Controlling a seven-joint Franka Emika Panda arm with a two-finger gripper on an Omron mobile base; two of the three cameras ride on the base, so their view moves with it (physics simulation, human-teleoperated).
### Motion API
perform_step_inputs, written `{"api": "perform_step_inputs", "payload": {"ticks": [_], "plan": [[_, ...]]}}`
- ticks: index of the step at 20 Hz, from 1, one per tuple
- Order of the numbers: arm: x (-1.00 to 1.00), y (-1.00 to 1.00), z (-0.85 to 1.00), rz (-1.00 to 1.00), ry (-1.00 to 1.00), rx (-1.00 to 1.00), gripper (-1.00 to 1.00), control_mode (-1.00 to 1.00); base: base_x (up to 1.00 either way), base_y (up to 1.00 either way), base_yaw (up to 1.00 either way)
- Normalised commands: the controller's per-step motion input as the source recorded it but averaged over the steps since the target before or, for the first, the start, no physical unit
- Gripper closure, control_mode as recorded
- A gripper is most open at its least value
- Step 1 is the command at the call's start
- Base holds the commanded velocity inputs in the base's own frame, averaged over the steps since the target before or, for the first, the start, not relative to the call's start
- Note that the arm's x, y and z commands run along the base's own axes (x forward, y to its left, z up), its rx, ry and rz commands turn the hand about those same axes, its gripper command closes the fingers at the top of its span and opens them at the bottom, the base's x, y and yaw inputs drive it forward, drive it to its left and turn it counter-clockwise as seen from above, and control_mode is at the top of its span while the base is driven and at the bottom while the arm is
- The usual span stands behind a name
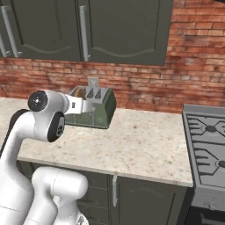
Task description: Start the toaster. Once the lever pops up, take the bread to the plate on the dining counter.
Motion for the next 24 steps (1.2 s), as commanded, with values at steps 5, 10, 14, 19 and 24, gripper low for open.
{"api": "perform_step_inputs", "payload": {"ticks": [5,10,14,19,24], "plan": [[-0.95,0.00,0.10,0.00,0.37,0.02,1.00,-1.00,0.00,0.00,0.00],[-0.87,0.00,0.02,-0.01,0.21,0.04,1.00,-1.00,0.00,0.00,0.00],[-0.70,0.00,0.02,0.00,0.01,0.00,1.00,-1.00,0.00,0.00,0.00],[-0.56,0.00,0.04,0.00,0.01,0.00,1.00,-1.00,0.00,0.00,0.00],[-0.09,0.04,0.08,0.00,0.05,0.00,1.00,-1.00,0.00,0.00,0.00]]}}
